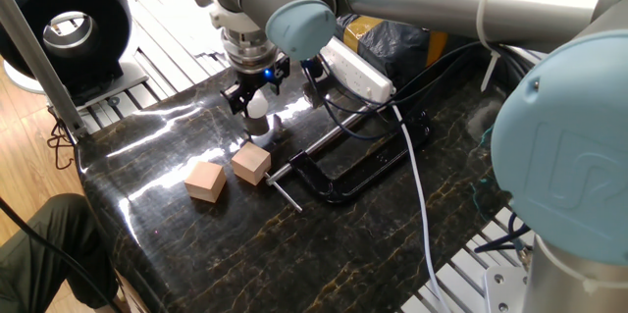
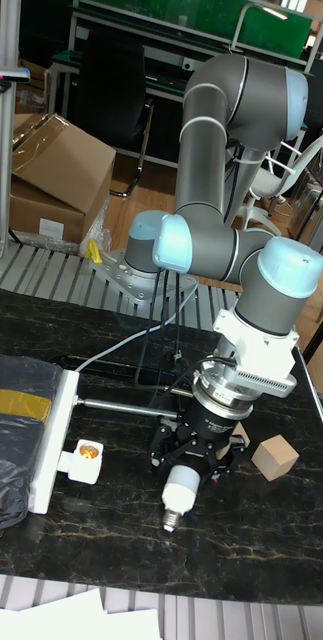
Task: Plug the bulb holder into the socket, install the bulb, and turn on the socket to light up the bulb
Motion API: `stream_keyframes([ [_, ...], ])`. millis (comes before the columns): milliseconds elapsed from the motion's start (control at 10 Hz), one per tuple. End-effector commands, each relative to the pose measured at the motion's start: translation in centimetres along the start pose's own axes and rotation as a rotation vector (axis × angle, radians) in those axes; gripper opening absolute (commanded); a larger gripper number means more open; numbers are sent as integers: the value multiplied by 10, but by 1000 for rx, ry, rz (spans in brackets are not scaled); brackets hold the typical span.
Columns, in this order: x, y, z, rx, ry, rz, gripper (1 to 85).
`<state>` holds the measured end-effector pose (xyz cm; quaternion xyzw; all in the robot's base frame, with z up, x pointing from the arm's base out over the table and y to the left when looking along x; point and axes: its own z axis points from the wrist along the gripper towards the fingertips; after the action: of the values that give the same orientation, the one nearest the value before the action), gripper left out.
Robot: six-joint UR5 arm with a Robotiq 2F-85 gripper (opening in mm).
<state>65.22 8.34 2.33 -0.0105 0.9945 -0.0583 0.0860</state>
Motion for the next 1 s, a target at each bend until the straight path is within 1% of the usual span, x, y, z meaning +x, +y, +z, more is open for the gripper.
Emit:
stream_keyframes([
  [0, 1, -6, -1, 10, 10, -4, 710],
  [100, 6, -6, -1, 10, 30, -8, 710],
  [200, 10, -5, 1, 7, 39, -7, 707],
  [400, 11, -5, 6, 2, 29, 3, 707],
  [600, 13, -9, 4, 14, 34, 2, 697],
  [700, 11, -10, 6, 14, 26, 2, 697],
  [900, 14, -8, 8, 7, 25, 5, 687],
])
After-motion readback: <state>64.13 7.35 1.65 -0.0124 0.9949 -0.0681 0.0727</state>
